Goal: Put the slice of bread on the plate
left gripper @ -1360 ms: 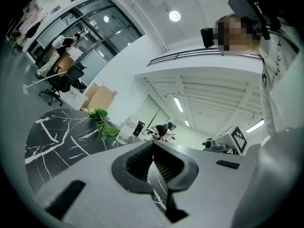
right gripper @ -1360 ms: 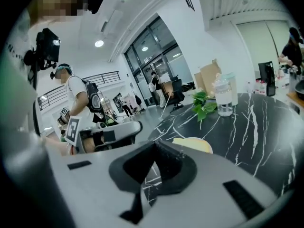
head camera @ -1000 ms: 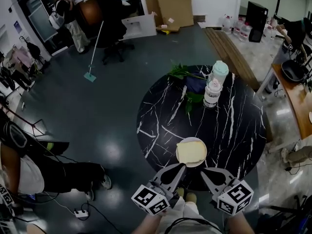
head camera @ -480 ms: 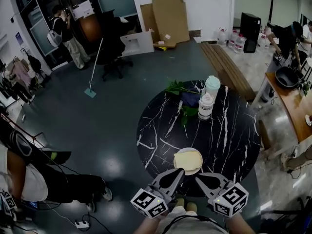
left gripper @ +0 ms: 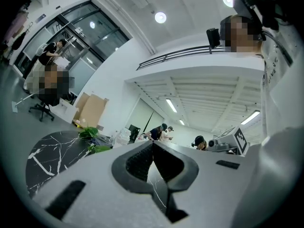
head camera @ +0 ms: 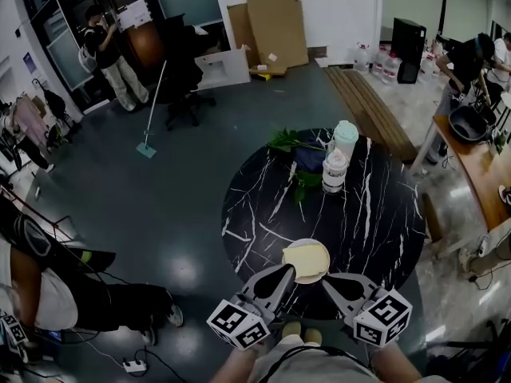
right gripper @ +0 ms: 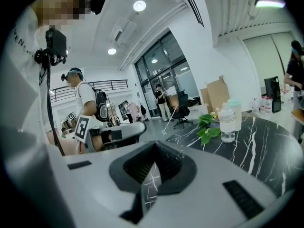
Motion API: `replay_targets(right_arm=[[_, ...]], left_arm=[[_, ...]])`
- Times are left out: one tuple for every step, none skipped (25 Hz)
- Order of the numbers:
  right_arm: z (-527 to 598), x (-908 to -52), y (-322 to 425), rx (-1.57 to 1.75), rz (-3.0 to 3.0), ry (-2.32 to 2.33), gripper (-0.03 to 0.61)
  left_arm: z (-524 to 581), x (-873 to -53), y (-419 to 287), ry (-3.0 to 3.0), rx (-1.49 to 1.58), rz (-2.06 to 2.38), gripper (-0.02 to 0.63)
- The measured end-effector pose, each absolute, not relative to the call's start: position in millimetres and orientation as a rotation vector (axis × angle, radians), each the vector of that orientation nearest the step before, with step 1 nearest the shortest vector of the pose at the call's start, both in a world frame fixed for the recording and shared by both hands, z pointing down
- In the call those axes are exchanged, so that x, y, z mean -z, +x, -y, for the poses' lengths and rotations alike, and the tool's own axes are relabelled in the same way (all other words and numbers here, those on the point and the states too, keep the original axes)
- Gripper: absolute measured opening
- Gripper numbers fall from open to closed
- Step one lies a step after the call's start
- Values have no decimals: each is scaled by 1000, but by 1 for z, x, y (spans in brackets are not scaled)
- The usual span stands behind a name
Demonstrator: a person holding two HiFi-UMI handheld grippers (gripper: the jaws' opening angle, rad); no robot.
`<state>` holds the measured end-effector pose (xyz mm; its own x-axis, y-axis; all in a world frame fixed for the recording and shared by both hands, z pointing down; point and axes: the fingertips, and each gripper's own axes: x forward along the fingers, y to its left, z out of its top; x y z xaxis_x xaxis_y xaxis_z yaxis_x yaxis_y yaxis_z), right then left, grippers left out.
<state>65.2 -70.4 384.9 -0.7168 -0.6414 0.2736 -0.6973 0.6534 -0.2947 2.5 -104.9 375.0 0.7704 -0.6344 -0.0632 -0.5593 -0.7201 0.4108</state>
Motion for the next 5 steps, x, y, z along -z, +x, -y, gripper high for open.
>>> replay_targets(right_arm=[[71, -385, 66, -569, 2725, 1113, 9], [71, -384, 67, -559, 2727, 1118, 9], [72, -382, 67, -548, 2730, 1123, 9], [72, -380, 68, -536, 2733, 1127, 9], [73, -378, 69, -525, 2736, 1130, 9]], left_arm=[[105, -376, 4, 2595, 279, 905, 9], [105, -376, 5, 2595, 274, 903, 9], [105, -376, 5, 2597, 271, 900, 9], [105, -376, 6, 2599, 268, 898, 9], [105, -376, 7, 2601, 265, 895, 9]])
